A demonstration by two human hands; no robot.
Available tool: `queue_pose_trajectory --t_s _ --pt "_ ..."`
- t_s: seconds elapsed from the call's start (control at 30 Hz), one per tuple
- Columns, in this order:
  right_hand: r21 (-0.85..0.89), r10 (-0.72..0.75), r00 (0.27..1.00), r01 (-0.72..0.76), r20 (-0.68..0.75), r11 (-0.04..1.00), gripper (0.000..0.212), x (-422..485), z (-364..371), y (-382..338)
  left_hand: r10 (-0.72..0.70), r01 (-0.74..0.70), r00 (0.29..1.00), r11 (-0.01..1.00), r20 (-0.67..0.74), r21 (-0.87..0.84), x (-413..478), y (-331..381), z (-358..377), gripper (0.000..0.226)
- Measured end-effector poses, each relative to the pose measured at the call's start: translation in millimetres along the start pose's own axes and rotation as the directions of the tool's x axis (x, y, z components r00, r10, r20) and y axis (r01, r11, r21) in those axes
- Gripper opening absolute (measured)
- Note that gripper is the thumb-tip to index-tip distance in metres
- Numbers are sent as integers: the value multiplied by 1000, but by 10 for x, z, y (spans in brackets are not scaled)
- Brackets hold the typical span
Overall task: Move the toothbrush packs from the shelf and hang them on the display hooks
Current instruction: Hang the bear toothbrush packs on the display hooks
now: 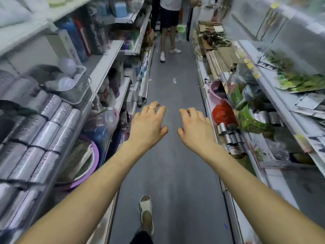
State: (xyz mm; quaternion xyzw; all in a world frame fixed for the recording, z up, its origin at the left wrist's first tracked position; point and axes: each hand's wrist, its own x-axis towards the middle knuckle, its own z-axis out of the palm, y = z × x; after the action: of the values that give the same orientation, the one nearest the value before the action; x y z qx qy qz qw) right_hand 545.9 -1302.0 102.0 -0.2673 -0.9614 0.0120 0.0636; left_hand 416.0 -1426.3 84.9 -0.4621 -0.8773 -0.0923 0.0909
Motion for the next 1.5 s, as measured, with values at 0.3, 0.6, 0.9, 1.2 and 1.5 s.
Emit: queue_pose_trajectory --t_s 0.3,0.6,0.9,1.2,1.5 --pt "17 149 988 -150 42 989 58 2297 196 189 127 -124 991 991 49 -60 2388 -788 433 59" --pt "38 240 970 -241 36 970 62 4325 538 933 269 -265 961 962 61 -63 4674 -962 1095 61" --pt "20 362 932 -362 9 932 58 6100 655 2102 375 -368 925 925 66 -97 6843 -685 1624 58" --pt "10 638 769 -638 -44 770 55 7225 895 3340 664 -643 744 742 74 -189 8928 82 2348 60" --pt "58 901 431 -899 -54 434 54 7818 881 4117 873 -813 482 479 79 -331 10390 918 2757 62"
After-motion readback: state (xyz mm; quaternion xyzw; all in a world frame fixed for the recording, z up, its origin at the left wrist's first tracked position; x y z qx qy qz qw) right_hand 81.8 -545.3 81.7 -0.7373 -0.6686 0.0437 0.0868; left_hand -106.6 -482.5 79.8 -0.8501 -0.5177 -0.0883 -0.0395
